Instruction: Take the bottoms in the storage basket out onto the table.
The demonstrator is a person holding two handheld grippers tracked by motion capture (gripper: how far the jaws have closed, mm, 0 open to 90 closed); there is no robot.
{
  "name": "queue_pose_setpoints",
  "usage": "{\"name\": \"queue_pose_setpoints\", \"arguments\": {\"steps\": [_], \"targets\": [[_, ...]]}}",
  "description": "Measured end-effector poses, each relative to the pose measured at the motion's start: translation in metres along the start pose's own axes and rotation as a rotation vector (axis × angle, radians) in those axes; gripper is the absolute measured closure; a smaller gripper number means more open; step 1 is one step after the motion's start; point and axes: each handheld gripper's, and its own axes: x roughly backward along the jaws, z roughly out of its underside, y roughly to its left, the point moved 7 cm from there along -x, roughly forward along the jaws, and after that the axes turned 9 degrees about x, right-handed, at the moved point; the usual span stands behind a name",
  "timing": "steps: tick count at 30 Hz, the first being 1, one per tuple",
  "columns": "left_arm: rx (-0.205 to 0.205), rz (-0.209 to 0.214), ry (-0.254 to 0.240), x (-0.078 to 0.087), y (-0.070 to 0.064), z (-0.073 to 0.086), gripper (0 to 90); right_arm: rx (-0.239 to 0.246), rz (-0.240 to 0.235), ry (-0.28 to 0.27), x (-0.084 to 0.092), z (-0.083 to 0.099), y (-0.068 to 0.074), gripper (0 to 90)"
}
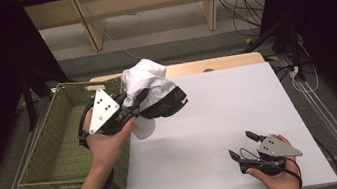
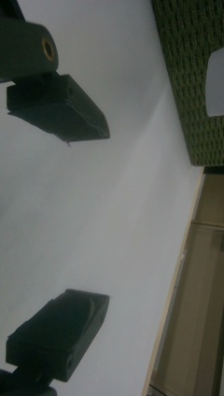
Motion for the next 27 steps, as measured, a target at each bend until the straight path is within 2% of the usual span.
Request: {"name": "queue_pose_setpoints", "arguments": {"steps": [27], "targets": [[-0.009, 0.025, 0.025, -0.007, -0.012, 0.007, 74.6, -0.001, 0.0, 0.0, 0.0, 0.0, 0.0, 17.7]]}}
